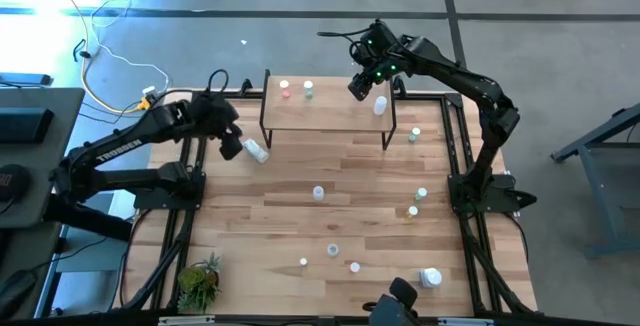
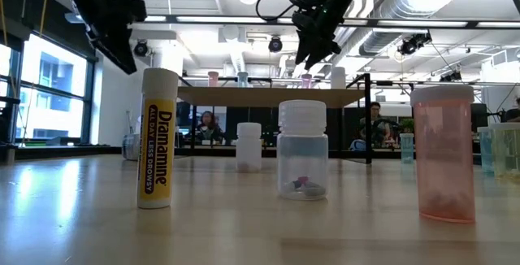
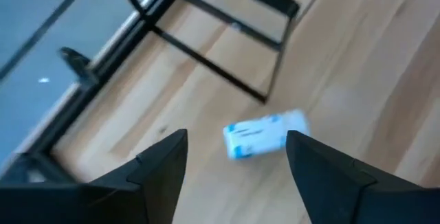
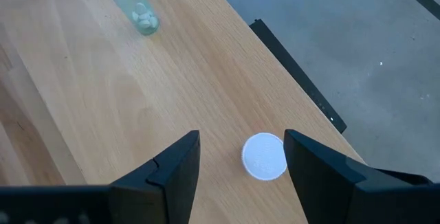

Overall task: Pick and place medicine bottles onto shelf by color
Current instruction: Put the white pill bottle on the shelf

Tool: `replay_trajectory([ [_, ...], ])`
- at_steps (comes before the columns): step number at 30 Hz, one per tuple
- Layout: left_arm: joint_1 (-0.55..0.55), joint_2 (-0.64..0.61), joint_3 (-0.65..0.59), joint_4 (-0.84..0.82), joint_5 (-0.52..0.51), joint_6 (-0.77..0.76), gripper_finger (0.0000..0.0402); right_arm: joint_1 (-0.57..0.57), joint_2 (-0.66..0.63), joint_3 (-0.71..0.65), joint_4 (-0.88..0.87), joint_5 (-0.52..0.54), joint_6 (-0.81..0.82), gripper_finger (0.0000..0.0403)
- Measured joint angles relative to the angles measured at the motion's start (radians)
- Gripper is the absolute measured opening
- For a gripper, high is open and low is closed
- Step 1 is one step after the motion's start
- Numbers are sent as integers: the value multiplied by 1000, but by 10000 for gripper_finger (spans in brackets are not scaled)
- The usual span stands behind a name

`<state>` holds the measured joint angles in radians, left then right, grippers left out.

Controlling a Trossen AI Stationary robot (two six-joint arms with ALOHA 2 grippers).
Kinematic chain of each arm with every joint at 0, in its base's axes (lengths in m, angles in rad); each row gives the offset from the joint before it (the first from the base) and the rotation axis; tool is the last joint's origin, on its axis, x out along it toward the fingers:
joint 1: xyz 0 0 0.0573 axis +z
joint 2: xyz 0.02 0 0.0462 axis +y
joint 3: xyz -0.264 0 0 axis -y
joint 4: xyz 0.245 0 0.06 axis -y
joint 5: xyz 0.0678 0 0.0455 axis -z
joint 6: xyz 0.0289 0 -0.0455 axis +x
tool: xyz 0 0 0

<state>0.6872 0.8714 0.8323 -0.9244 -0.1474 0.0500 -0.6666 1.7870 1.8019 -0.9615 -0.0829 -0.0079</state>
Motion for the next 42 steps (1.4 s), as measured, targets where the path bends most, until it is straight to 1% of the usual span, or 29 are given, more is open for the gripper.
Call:
replay_trajectory([
  [2,16,7,17,-22,1,94,250,0,0,0,0,0,-10,202],
  [6,22,7,21,-14,13,314,254,0,0,0,0,0,-26,202],
  [8,22,17,21,-14,35,377,254,0,0,0,0,0,-27,202],
  [10,17,35,21,-14,74,414,255,0,0,0,0,0,-27,202],
  [12,6,59,21,-14,87,450,255,0,0,0,0,0,-27,202],
  [21,-55,206,20,-13,49,599,255,0,0,0,0,0,-27,202],
  [24,-80,245,20,-14,15,657,255,0,0,0,0,0,-26,202],
  [27,-97,259,19,-15,8,658,252,0,0,0,0,0,-25,202],
  [31,-109,252,-24,2,64,638,241,0,0,0,0,0,-19,202],
  [36,-108,229,-106,33,49,636,227,0,0,0,0,0,-18,202],
  [42,-103,220,-123,110,43,626,224,0,0,0,0,0,-12,202],
])
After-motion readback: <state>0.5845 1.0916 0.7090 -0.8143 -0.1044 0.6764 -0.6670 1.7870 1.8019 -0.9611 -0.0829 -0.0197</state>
